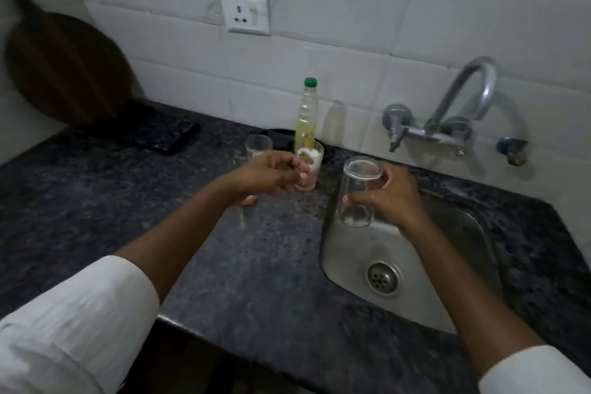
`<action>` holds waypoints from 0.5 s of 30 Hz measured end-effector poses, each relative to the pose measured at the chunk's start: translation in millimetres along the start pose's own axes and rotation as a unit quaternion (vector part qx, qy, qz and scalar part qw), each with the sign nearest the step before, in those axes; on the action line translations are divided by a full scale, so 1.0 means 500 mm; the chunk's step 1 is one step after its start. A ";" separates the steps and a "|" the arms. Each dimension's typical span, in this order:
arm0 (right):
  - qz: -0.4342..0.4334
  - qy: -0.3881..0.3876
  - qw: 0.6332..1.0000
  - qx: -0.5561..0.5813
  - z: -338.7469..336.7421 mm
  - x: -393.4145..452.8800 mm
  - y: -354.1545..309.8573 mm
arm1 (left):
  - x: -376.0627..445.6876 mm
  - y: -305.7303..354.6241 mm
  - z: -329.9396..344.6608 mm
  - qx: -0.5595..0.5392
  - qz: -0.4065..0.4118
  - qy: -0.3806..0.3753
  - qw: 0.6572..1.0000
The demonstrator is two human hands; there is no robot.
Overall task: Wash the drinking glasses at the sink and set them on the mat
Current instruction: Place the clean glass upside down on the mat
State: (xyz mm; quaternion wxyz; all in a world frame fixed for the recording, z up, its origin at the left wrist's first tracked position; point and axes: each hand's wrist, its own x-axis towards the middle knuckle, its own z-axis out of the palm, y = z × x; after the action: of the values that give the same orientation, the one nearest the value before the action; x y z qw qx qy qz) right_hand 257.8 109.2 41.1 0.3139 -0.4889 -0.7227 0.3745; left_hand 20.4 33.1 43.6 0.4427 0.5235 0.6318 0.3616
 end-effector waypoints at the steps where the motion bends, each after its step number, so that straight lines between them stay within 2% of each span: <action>1: -0.015 -0.012 1.000 0.008 0.027 0.017 -0.026 | -0.011 -0.010 -0.037 -0.006 -0.002 0.017 1.000; 10: -0.146 -0.115 0.983 0.016 0.409 0.215 -0.304 | -0.089 -0.196 -0.439 -0.026 -0.061 0.167 0.984; 15: -0.179 -0.144 0.973 0.013 0.666 0.349 -0.388 | -0.083 -0.329 -0.640 -0.076 -0.092 0.238 0.964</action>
State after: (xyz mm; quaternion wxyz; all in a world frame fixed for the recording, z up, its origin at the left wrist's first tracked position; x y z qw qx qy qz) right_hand -163.5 148.6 47.0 0.2750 -0.2885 -0.8309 0.3881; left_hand -333.3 -37.0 10.8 0.3494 0.3267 0.7355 0.4799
